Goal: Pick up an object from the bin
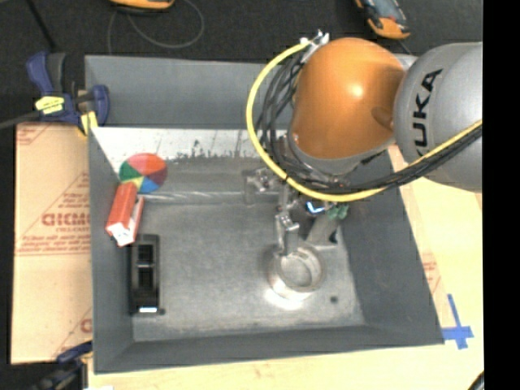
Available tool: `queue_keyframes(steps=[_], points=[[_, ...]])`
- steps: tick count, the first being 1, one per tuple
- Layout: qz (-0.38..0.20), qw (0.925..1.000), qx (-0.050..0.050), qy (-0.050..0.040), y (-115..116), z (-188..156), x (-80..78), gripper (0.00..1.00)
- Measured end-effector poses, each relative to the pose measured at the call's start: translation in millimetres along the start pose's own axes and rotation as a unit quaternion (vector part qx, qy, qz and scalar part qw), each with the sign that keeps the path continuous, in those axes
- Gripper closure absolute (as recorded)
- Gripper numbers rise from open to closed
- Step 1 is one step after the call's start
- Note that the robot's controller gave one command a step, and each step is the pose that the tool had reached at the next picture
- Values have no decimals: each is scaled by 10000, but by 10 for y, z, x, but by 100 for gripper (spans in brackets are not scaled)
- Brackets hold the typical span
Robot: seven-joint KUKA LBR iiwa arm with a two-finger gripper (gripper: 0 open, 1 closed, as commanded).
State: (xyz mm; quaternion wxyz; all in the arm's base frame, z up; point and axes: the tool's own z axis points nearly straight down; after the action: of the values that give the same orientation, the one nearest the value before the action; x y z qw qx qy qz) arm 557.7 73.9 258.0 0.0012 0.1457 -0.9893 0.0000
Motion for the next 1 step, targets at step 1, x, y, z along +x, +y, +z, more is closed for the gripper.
queue_keyframes(steps=[1], points=[[157,9998,15,-99,-69,188,-1,0]])
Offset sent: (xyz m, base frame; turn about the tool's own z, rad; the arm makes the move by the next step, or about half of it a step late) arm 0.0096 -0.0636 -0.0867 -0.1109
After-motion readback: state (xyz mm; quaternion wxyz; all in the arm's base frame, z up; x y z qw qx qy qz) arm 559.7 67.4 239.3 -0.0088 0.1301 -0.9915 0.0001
